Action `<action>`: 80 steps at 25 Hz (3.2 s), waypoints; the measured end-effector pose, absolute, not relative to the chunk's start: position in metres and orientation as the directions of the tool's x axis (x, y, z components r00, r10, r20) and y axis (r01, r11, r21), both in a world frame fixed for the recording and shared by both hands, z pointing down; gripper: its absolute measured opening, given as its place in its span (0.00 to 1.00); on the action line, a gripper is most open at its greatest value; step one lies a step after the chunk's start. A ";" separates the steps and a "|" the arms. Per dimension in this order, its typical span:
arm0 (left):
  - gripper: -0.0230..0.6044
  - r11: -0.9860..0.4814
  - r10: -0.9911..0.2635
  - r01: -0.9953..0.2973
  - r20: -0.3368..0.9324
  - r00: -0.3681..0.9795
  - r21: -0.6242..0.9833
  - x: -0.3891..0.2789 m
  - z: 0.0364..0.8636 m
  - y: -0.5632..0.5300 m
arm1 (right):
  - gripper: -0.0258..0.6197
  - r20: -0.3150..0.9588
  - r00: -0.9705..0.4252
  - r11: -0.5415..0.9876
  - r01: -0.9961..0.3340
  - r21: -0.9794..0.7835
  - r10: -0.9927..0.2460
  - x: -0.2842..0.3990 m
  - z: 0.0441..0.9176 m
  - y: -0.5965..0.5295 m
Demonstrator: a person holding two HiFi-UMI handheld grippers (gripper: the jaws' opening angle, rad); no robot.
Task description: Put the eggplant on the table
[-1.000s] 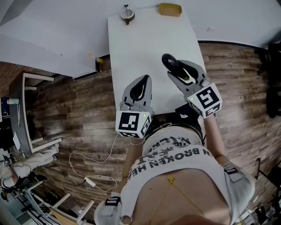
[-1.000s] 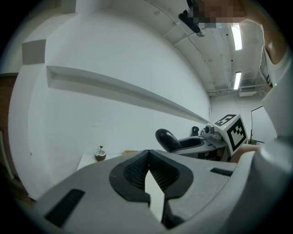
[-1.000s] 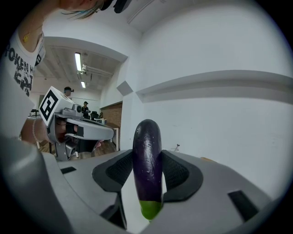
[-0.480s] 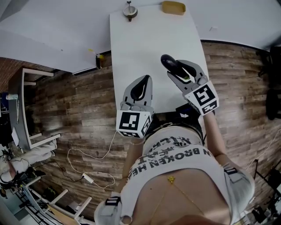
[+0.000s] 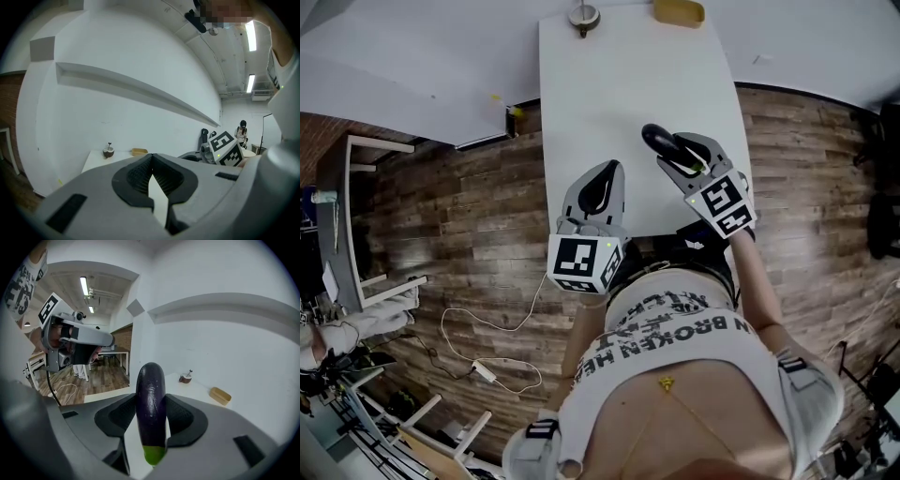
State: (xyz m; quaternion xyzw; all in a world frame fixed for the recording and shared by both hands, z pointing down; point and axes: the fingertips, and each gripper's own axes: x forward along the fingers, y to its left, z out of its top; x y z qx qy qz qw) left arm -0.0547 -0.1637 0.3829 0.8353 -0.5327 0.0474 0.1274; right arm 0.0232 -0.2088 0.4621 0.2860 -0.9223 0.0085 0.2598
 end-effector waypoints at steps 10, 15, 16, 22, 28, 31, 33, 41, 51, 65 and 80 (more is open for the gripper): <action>0.05 -0.367 -0.879 -0.911 0.249 0.406 0.189 -0.068 0.396 -0.159 | 0.35 0.579 -0.678 0.864 -0.495 0.095 -0.452 0.012 0.515 -0.208; 0.05 -0.352 -0.877 -0.915 0.272 0.396 0.196 -0.073 0.403 -0.159 | 0.35 0.614 -0.671 0.873 -0.483 0.064 -0.416 0.008 0.539 -0.209; 0.05 -0.350 -0.876 -0.916 0.276 0.395 0.197 -0.073 0.404 -0.158 | 0.35 0.622 -0.668 0.876 -0.479 0.060 -0.409 0.008 0.543 -0.208; 0.05 -0.338 -0.874 -0.919 0.296 0.386 0.203 -0.077 0.414 -0.152 | 0.35 0.677 -0.641 0.890 -0.453 0.048 -0.363 0.006 0.578 -0.204; 0.05 -0.329 -0.872 -0.922 0.308 0.380 0.205 -0.081 0.417 -0.152 | 0.35 0.725 -0.612 0.898 -0.439 0.019 -0.315 0.005 0.608 -0.202; 0.05 -0.327 -0.872 -0.923 0.312 0.378 0.204 -0.083 0.419 -0.152 | 0.35 0.741 -0.602 0.899 -0.437 0.005 -0.297 0.005 0.620 -0.200; 0.05 -0.329 -0.870 -0.922 0.314 0.379 0.203 -0.082 0.420 -0.151 | 0.35 0.753 -0.594 0.902 -0.432 -0.001 -0.283 0.006 0.630 -0.200; 0.05 -0.326 -0.868 -0.923 0.322 0.377 0.202 -0.083 0.425 -0.146 | 0.35 0.783 -0.573 0.894 -0.444 -0.051 -0.240 0.008 0.657 -0.196; 0.05 -0.326 -0.866 -0.924 0.329 0.377 0.202 -0.082 0.425 -0.143 | 0.35 0.802 -0.558 0.885 -0.459 -0.081 -0.216 0.011 0.680 -0.192; 0.05 -0.326 -0.866 -0.924 0.329 0.377 0.201 -0.083 0.426 -0.138 | 0.35 0.808 -0.553 0.881 -0.464 -0.093 -0.205 0.011 0.691 -0.188; 0.05 -0.318 -0.867 -0.926 0.333 0.370 0.202 -0.083 0.427 -0.136 | 0.35 0.807 -0.553 0.880 -0.465 -0.094 -0.205 0.012 0.691 -0.189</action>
